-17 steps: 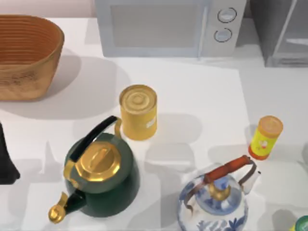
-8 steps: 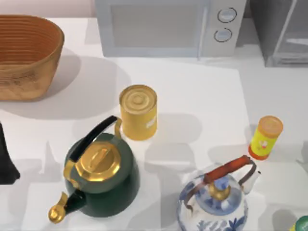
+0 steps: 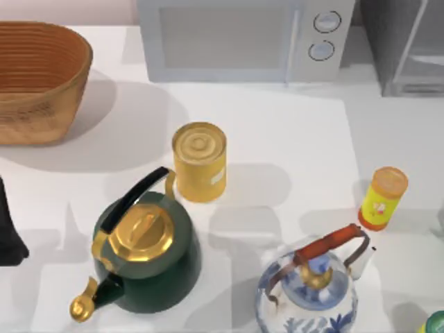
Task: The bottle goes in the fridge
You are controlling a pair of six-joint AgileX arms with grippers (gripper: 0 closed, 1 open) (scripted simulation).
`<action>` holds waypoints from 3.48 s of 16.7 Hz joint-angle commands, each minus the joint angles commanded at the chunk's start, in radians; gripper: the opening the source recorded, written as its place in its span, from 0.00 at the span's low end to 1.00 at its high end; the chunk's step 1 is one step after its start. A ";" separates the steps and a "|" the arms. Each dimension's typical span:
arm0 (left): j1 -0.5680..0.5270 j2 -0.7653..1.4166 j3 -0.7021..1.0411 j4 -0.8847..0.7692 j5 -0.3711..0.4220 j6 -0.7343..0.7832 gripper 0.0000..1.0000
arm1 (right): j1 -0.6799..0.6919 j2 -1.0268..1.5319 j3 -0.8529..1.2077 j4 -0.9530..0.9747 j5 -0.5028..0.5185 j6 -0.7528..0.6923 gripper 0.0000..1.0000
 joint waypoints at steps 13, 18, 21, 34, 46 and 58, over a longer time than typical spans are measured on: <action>0.000 0.000 0.000 0.000 0.000 0.000 1.00 | -0.342 0.012 0.336 -0.900 -0.036 -0.696 0.01; 0.000 0.000 0.000 0.000 0.000 0.000 1.00 | -0.354 0.017 0.194 -0.919 -0.035 -0.697 0.01; 0.000 0.000 0.000 0.000 0.000 0.000 1.00 | -0.346 -0.013 0.193 -0.911 -0.018 -0.666 0.01; 0.000 0.000 0.000 0.000 0.000 0.000 1.00 | 0.080 -1.080 -0.063 -0.486 0.648 0.361 0.01; 0.000 0.000 0.000 0.000 0.000 0.000 1.00 | 0.527 -1.739 -0.489 -0.012 1.225 1.125 0.01; 0.000 0.000 0.000 0.000 0.000 0.000 1.00 | 0.526 -1.516 -0.388 0.129 1.196 1.131 0.01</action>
